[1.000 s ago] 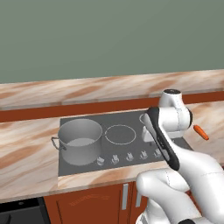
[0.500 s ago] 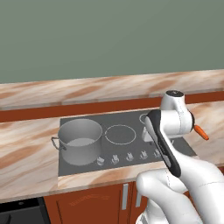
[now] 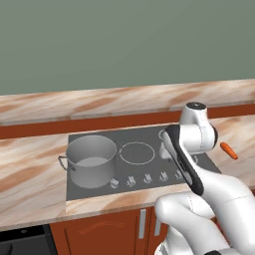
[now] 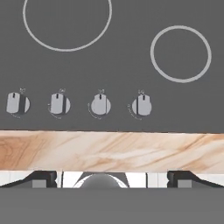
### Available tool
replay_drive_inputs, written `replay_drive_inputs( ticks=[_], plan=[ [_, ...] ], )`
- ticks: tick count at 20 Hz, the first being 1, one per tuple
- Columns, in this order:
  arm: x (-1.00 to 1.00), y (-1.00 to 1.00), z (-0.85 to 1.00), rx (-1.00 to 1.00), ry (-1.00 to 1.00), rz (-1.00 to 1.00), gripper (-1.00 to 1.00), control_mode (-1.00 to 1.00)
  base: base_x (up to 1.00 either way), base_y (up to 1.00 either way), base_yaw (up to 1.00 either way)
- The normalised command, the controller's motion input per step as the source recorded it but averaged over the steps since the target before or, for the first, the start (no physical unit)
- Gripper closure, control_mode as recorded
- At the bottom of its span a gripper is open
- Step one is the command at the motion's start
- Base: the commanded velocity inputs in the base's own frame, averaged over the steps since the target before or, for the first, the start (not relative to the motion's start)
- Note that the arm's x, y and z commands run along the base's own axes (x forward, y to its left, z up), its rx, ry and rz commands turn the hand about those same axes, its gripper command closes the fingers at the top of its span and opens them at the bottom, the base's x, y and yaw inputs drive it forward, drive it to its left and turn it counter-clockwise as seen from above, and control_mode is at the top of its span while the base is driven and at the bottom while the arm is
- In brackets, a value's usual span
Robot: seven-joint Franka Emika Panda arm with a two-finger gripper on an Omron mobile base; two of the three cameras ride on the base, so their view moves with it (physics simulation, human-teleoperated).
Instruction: Turn on the burner for the pot on the stove. Wait thirty seconds for the pot to heat up. Then add the carrot to the pot.
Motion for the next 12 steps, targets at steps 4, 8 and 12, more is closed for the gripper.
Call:
replay_drive_inputs(
  ticks=[4, 8, 12],
  plan=[
    [0.23, 0.0, 0.0, 0.0, 0.0, 0.0, -1.0, -1.0, 0.0, 0.0, 0.0],
    [0.0, 0.0, 0.0, 0.0, 0.0, 0.0, -1.0, -1.0, 0.0, 0.0, 0.0],
    [0.0, 0.0, 0.0, 0.0, 0.0, 0.0, -1.0, -1.0, 0.0, 0.0, 0.0]
  ],
)
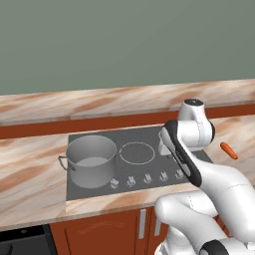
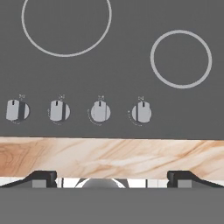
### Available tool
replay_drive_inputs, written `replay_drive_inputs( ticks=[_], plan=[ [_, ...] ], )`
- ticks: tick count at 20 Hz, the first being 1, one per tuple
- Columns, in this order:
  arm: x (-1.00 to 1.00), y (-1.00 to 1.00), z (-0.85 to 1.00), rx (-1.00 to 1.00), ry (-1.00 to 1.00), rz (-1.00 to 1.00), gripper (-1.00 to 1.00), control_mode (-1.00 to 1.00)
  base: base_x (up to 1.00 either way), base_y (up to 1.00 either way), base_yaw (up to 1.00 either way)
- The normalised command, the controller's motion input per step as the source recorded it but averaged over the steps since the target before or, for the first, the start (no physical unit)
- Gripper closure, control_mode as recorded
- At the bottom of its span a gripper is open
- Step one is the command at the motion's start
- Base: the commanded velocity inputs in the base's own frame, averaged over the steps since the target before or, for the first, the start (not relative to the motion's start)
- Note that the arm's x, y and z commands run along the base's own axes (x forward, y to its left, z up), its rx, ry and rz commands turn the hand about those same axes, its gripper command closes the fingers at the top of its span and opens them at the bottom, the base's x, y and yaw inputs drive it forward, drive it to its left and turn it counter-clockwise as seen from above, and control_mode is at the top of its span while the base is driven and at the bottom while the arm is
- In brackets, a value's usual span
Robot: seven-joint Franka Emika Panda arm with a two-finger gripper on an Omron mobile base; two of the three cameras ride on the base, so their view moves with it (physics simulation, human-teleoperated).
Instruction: Turn on the burner for the pot on the stove. Wait thirty seconds for the pot to heat up. Then add the carrot to the pot.
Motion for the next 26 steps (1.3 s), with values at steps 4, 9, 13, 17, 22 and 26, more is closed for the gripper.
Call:
replay_drive_inputs(
  ticks=[4, 9, 13, 17, 22, 26],
  plan=[
    [0.0, 0.0, 0.0, 0.0, 0.0, 0.0, -1.0, -1.0, 0.0, 0.0, 0.0],
    [0.0, 0.0, 0.0, 0.0, 0.0, 0.0, -1.0, -1.0, 0.0, 0.0, 0.0],
    [0.0, 0.0, 0.0, 0.0, 0.0, 0.0, -1.0, -1.0, 0.0, 0.0, 0.0],
    [0.0, 0.0, 0.0, 0.0, 0.0, 0.0, -1.0, -1.0, 0.0, 0.0, 0.0],
    [0.0, 0.0, 0.0, 0.0, 0.0, 0.0, -1.0, -1.0, 0.0, 0.0, 0.0],
    [0.0, 0.0, 0.0, 0.0, 0.0, 0.0, -1.0, -1.0, 0.0, 0.0, 0.0]
  ],
)
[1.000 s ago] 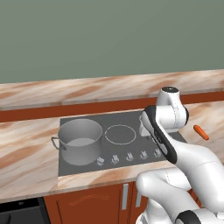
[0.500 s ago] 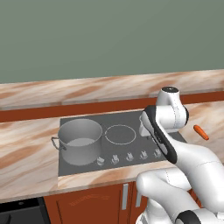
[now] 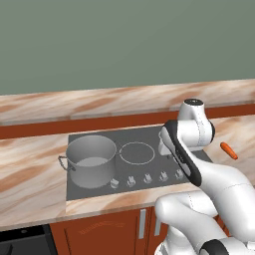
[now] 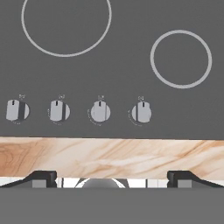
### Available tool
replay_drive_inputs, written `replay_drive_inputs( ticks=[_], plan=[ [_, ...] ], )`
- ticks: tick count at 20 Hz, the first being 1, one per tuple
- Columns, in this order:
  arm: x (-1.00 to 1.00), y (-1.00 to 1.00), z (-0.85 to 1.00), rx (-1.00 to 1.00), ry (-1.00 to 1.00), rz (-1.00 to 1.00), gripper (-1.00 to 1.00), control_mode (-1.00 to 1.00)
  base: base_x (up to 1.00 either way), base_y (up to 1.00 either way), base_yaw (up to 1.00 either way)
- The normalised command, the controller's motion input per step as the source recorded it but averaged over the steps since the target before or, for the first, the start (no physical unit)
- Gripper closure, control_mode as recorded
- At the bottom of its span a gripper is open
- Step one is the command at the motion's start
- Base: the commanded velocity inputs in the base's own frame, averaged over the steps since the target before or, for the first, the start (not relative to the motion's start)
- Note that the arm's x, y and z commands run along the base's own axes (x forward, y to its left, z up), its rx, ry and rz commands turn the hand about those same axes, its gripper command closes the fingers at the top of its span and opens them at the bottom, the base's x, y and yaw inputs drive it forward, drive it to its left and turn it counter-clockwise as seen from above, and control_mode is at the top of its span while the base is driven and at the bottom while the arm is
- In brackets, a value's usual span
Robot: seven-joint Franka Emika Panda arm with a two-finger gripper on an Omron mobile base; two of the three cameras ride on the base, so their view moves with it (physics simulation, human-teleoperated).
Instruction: Turn on the burner for the pot on the stove. Wait thirty seconds for the pot to heat up. Then add the carrot to the pot.
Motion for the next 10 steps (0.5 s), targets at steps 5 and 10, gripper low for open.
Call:
replay_drive_inputs(
  ticks=[5, 10],
  plan=[
    [0.0, 0.0, 0.0, 0.0, 0.0, 0.0, -1.0, -1.0, 0.0, 0.0, 0.0],
    [0.0, 0.0, 0.0, 0.0, 0.0, 0.0, -1.0, -1.0, 0.0, 0.0, 0.0]
  ],
)
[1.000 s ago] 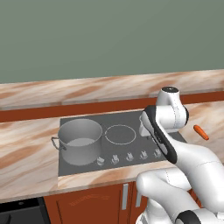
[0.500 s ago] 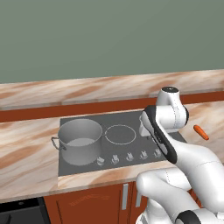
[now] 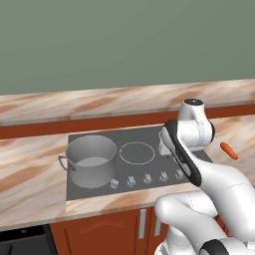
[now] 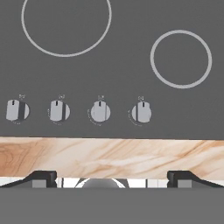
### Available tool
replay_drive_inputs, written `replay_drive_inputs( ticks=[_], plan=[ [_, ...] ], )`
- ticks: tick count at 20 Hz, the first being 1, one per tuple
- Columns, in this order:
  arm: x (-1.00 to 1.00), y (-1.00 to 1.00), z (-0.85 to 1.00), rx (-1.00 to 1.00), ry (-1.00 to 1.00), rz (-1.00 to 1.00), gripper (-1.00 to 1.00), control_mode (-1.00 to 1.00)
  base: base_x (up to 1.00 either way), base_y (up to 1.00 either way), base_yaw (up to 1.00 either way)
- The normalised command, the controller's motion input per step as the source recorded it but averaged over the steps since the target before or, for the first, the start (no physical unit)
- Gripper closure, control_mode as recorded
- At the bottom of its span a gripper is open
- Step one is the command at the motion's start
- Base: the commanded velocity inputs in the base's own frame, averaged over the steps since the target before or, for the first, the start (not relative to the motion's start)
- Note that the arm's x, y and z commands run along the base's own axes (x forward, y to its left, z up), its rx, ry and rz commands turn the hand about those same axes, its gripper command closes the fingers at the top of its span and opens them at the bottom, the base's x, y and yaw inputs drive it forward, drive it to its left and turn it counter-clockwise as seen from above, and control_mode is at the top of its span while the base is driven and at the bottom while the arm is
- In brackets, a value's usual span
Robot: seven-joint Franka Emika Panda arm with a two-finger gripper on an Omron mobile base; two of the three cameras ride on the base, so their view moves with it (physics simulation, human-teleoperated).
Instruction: Turn on the burner for the pot on the stove. Wait thirty seconds for the pot to heat up. Then add the carrot to the pot.
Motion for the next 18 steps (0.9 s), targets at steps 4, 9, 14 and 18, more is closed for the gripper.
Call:
replay_drive_inputs(
  ticks=[4, 9, 14, 18],
  plan=[
    [0.0, 0.0, 0.0, 0.0, 0.0, 0.0, -1.0, -1.0, 0.0, 0.0, 0.0],
    [0.0, 0.0, 0.0, 0.0, 0.0, 0.0, -1.0, -1.0, 0.0, 0.0, 0.0],
    [0.0, 0.0, 0.0, 0.0, 0.0, 0.0, -1.0, -1.0, 0.0, 0.0, 0.0],
    [0.0, 0.0, 0.0, 0.0, 0.0, 0.0, -1.0, -1.0, 0.0, 0.0, 0.0]
  ],
)
